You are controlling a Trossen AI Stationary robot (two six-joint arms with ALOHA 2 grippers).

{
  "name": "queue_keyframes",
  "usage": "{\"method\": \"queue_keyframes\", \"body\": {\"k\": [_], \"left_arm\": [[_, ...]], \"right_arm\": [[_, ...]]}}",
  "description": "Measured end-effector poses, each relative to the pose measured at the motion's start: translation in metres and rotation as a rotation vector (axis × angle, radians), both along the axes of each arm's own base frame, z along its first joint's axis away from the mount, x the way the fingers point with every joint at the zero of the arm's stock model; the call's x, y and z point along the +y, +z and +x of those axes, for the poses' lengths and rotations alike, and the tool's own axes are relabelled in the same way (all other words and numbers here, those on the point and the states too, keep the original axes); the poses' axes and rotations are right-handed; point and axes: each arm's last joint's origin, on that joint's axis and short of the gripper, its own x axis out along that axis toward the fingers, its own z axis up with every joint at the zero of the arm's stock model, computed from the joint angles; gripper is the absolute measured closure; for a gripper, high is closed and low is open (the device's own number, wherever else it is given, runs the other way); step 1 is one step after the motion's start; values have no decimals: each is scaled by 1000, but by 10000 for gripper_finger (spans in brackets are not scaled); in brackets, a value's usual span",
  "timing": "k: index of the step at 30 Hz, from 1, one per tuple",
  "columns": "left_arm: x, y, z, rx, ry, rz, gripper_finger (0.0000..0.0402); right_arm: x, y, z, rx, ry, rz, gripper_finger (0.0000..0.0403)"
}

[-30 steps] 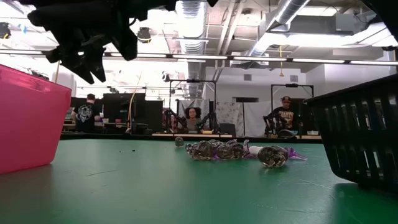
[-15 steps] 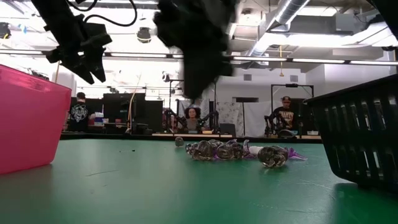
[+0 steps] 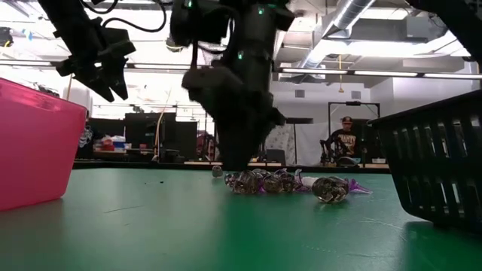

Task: Sort Halloween decoration
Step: Put the violet witch hat toy into the red organizing bin

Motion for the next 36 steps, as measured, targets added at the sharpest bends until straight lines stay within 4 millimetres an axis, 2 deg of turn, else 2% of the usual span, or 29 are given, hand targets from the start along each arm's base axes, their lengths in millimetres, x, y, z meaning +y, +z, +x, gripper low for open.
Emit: {"method": "queue_keyframes", "body": {"k": [7,11,14,21,24,30,34,36], "left_arm": [[0,0,0,11,-9,13,183],[0,0,0,12,-7,16,183],[0,0,0,12,-6,17,183],[0,0,0,15,-10,19,183],[0,0,0,15,-9,19,183],[0,0,0,15,-10,18,183],[0,0,0,15,-10,18,183],[0,0,0,14,-10,18,183]], "right_arm": [[2,-18,0,70,26,7,231],[3,-19,0,78,30,11,244],[3,-19,0,74,22,7,277],[3,-19,0,81,12,13,380],[3,-16,0,64,26,10,389],[2,-1,10,-6,28,-15,387],[13,25,20,-121,78,-8,387],[24,41,25,-208,175,3,387]]}}
